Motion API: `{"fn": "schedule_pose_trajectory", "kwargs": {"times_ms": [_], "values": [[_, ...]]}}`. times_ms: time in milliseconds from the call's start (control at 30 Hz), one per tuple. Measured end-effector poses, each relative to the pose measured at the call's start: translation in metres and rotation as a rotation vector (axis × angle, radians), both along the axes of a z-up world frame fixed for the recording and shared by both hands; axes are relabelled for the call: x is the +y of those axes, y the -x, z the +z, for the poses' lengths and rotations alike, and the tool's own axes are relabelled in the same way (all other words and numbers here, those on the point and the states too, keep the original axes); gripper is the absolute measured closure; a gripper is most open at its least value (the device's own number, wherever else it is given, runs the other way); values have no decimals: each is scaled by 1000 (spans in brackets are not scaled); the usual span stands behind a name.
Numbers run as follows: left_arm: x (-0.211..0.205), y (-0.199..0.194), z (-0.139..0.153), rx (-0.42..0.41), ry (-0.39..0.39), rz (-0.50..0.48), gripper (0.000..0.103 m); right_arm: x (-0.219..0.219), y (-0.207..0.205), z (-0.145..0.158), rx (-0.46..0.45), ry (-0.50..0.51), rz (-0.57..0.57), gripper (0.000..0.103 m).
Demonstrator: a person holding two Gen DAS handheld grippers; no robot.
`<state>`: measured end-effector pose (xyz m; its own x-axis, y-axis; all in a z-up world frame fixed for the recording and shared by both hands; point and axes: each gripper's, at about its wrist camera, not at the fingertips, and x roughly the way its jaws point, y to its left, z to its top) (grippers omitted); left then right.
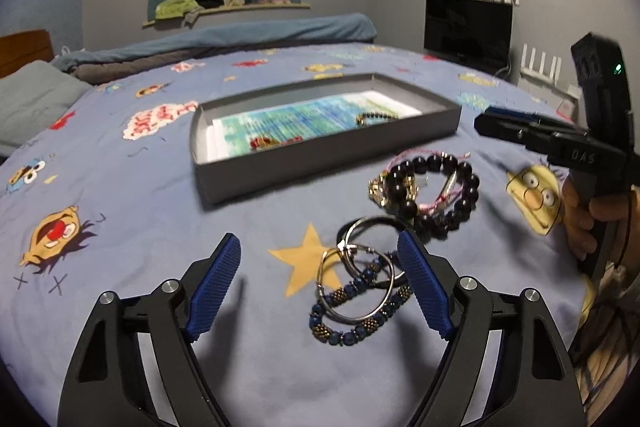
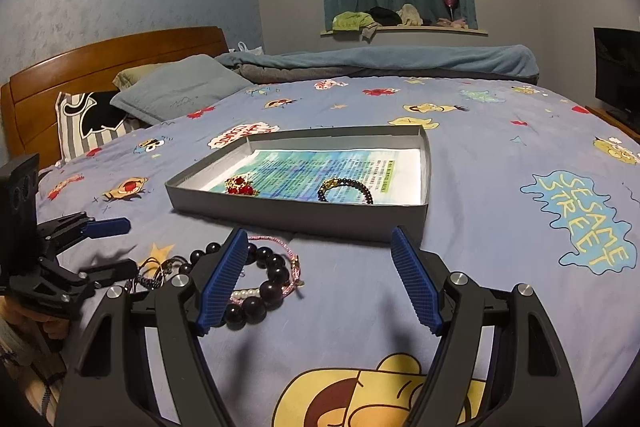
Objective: Organize jewelry
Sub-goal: 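Grasp the silver bangle with the left gripper while the right gripper approaches the black bead bracelet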
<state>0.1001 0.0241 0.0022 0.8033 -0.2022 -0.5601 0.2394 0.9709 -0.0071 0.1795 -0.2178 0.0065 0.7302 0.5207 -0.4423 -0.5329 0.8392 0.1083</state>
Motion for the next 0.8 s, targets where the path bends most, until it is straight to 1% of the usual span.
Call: {"fn": "schedule_pose_trajectory", "kwargs": {"times_ms": [100, 233, 333, 433, 467, 500, 567, 700, 800], "values": [[-7, -2, -4, 21, -16, -20, 24, 1, 0, 0, 0, 6, 4, 30], [-12, -5, -10, 44, -44, -20, 24, 3, 1, -1, 0, 10, 4, 30], [-15, -7, -15, 68, -64, -19, 29, 3, 0, -1, 0, 13, 6, 30], [-18, -9, -17, 86, -72, -34, 38, 3, 0, -1, 1, 12, 7, 30], [-18, -9, -17, 90, -74, -36, 43, 4, 0, -1, 1, 12, 9, 30], [-18, -9, -18, 90, -76, -35, 50, 4, 0, -2, 2, 13, 11, 30], [-16, -9, -17, 93, -73, -34, 57, 6, 1, -2, 2, 15, 17, 30], [-12, -7, -14, 83, -59, -28, 57, 8, 2, -3, 2, 18, 28, 30], [-5, -6, -10, 69, -33, -8, 57, 9, 3, -3, 3, 18, 35, 30]]}}
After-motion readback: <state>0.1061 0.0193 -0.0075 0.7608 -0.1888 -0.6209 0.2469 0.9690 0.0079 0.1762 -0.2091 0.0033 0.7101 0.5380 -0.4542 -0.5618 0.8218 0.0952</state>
